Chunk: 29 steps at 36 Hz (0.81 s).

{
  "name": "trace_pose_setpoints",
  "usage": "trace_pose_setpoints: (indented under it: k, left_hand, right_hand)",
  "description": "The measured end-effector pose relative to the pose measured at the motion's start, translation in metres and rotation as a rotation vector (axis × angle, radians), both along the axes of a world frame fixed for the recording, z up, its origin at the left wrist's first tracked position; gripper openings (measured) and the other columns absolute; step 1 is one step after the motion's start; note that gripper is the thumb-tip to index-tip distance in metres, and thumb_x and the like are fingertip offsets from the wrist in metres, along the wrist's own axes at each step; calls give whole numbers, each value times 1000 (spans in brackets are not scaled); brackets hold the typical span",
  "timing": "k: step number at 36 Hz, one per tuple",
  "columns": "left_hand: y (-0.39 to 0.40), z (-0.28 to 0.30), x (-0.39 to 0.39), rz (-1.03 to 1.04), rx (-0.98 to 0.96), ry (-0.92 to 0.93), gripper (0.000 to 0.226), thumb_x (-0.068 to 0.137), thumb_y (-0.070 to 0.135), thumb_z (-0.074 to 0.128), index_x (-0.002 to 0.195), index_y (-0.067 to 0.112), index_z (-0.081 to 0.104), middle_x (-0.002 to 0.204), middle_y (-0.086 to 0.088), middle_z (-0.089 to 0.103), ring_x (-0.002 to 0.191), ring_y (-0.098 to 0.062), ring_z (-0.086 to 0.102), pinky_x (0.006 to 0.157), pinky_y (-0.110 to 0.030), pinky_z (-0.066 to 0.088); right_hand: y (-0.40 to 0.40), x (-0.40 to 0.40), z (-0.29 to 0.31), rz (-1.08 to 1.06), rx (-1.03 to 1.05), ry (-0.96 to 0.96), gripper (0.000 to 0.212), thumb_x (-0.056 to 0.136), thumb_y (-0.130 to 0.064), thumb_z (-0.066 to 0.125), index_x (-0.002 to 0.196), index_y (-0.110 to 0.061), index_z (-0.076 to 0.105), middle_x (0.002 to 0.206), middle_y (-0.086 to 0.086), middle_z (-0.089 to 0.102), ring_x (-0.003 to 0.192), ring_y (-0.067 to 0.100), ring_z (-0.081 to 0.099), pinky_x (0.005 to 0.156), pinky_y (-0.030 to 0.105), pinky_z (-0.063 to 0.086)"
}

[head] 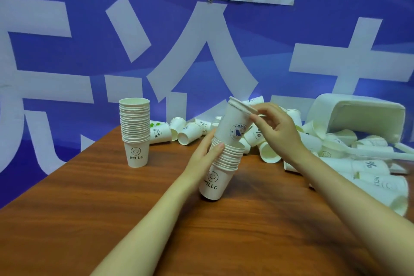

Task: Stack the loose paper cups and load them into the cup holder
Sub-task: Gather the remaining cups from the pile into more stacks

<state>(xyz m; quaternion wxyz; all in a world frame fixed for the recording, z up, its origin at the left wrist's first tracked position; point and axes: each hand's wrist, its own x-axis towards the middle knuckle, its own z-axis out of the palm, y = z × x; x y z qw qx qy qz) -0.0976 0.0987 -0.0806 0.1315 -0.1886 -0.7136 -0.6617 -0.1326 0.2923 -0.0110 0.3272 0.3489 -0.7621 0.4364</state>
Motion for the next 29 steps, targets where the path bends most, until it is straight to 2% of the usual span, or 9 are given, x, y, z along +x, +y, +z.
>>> trace_pose_setpoints:
  k: [4, 7, 10, 14, 18, 20, 22, 26, 29]
  left_hand:
    - [3, -2, 0, -27, 94, -34, 74, 82, 52, 58, 147, 24, 37, 141, 4, 54, 129, -10, 51, 108, -34, 41]
    - [3, -4, -2, -29, 143, -65, 76, 79, 53, 61, 146, 26, 39, 140, 3, 55, 128, -12, 52, 111, -42, 39]
    - [5, -6, -2, -26, 134, -57, 66, 85, 42, 60, 145, 23, 42, 137, 5, 58, 125, -8, 54, 108, -34, 42]
    - [13, -9, -2, -49, 87, -25, 49, 96, 29, 55, 144, 25, 41, 137, 10, 55, 123, 1, 53, 96, -14, 45]
    - [19, -9, 1, -71, 77, -33, 52, 99, 24, 49, 147, 30, 32, 138, 19, 49, 124, 10, 47, 102, -13, 40]
    - [22, -8, 3, -86, 63, -22, 52, 100, 22, 48, 145, 35, 28, 129, 32, 47, 117, 20, 46, 95, -6, 39]
    - [24, -7, 5, -98, 39, -16, 52, 100, 20, 48, 144, 39, 26, 123, 41, 44, 113, 26, 44, 89, -1, 37]
    - [31, -7, 10, -114, -40, 9, 47, 100, 24, 49, 135, 49, 30, 132, 38, 38, 123, 23, 36, 95, -1, 33]
    - [39, -5, 14, -138, -57, 26, 47, 100, 24, 48, 139, 44, 30, 132, 39, 38, 121, 25, 36, 92, 1, 33]
  right_hand:
    - [4, 0, -6, -3, 71, -29, 13, 93, -19, 59, 99, -10, 67, 98, 2, 64, 94, 6, 58, 83, 12, 46]
    - [8, 0, -15, -13, 108, -65, 15, 92, -27, 54, 102, -26, 65, 106, -9, 64, 103, 6, 58, 86, 13, 44]
    - [7, 3, -24, -4, 24, -103, 24, 93, -25, 49, 112, -35, 61, 112, -8, 63, 107, 2, 56, 85, 10, 42]
    - [5, 9, -32, 14, -143, -91, 35, 93, -21, 47, 122, -41, 54, 119, -14, 59, 110, -3, 54, 89, 10, 43]
    - [8, 9, -41, -29, -202, -11, 38, 93, -22, 49, 128, -34, 53, 122, -19, 57, 112, -5, 52, 88, 12, 44]
    - [12, 9, -41, -45, -199, 7, 38, 92, -29, 47, 129, -32, 54, 123, -20, 56, 113, -4, 51, 87, 12, 44]
    - [18, 11, -39, -43, -189, 6, 38, 93, -25, 48, 130, -29, 54, 126, -17, 56, 117, -4, 50, 91, 10, 41]
    - [29, 16, -34, -26, -197, -3, 36, 95, -19, 46, 130, -27, 53, 130, -10, 56, 124, 0, 48, 96, 9, 36]
    - [31, 22, -34, -27, -175, 5, 31, 95, -27, 47, 124, -24, 58, 127, 1, 59, 123, 3, 50, 97, 10, 37]
